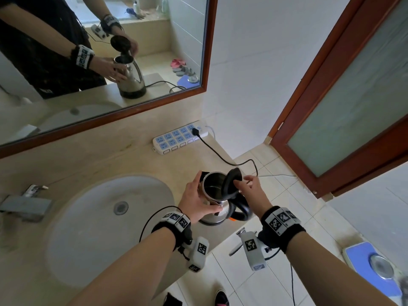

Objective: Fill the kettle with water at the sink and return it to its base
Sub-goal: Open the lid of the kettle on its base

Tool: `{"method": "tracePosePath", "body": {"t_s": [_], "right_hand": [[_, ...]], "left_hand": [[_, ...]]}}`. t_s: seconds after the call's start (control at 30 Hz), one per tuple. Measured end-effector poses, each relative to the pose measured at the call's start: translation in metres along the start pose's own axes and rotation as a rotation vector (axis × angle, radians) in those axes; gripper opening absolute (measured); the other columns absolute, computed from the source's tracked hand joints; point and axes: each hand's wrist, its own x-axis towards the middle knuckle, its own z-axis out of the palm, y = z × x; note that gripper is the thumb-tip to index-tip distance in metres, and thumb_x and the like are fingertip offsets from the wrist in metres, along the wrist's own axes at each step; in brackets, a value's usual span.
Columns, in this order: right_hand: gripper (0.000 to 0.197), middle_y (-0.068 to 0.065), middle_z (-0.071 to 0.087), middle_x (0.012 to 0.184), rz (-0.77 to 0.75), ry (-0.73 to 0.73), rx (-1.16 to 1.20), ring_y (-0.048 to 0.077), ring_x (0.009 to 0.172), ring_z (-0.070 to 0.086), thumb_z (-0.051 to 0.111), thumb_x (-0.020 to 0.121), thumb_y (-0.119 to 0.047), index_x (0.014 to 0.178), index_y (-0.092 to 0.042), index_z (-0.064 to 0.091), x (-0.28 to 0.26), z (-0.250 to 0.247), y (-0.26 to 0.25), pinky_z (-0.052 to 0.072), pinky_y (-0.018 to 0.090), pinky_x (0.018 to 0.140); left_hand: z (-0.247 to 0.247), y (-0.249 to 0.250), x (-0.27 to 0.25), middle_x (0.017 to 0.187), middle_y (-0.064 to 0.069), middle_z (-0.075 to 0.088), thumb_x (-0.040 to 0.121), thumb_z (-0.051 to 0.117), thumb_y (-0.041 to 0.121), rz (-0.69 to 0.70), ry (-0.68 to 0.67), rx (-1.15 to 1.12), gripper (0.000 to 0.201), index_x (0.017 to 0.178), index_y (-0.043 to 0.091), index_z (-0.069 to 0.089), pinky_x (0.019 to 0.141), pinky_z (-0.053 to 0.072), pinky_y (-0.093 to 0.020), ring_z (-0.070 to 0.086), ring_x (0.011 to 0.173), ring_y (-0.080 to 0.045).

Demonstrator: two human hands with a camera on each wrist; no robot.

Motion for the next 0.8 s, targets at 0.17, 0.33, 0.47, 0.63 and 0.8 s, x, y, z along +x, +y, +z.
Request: {"method": "tracePosePath", "body": {"t_s": [0.17,0.33,0.47,0.63,0.8], "right_hand": [[0.080,0.003,0.067,0.114,0.077,-0.181,-0.211,0.021,0.099,0.068,0.053,0.076,-0.080,0.131,-0.022,0.047,0.009,-0.014,0.006,0.050,0.042,0.094],[0.053,0.009,0.062,0.121,0.245,-0.336,-0.246,0.025,0.107,0.058,0.036,0.098,-0.058,0.128,-0.017,0.052,-0.006,-0.026,-0.018,0.029,0.032,0.094],[0.057,0.017,0.061,0.129,0.238,-0.347,-0.270,0.031,0.115,0.059,0.039,0.096,-0.059,0.132,-0.018,0.052,0.001,-0.024,-0.015,0.033,0.038,0.095],[0.052,0.018,0.061,0.125,0.210,-0.413,-0.239,0.035,0.118,0.058,0.040,0.094,-0.060,0.129,-0.023,0.049,0.010,-0.026,-0.010,0.039,0.044,0.103],[0.082,0.015,0.067,0.118,0.191,-0.506,-0.214,0.033,0.115,0.062,0.048,0.058,-0.081,0.118,-0.026,0.056,0.010,-0.024,-0.003,0.034,0.052,0.114]], "left_hand": [[0.001,-0.002,0.001,0.128,0.002,0.038,0.047,0.091,0.049,-0.007,0.000,-0.002,0.135,0.154,0.040,0.010,0.112,0.040,-0.037,0.049,0.124,-0.014],[0.000,-0.002,0.000,0.133,0.005,0.037,0.050,0.091,0.047,-0.032,-0.027,-0.026,0.134,0.155,0.041,0.008,0.111,0.041,-0.034,0.050,0.123,-0.010],[0.000,-0.001,-0.001,0.136,0.006,0.036,0.053,0.093,0.043,-0.036,-0.028,-0.053,0.133,0.155,0.039,0.008,0.112,0.039,-0.030,0.049,0.125,-0.009],[0.010,-0.011,0.001,0.139,0.007,0.038,0.048,0.096,0.043,-0.105,0.003,-0.163,0.147,0.152,0.050,-0.008,0.111,0.041,-0.032,0.049,0.129,-0.010],[0.018,-0.030,0.001,0.149,0.006,0.035,0.043,0.099,0.043,-0.210,-0.037,-0.219,0.152,0.154,0.042,-0.004,0.114,0.035,-0.029,0.041,0.139,-0.011]]}}
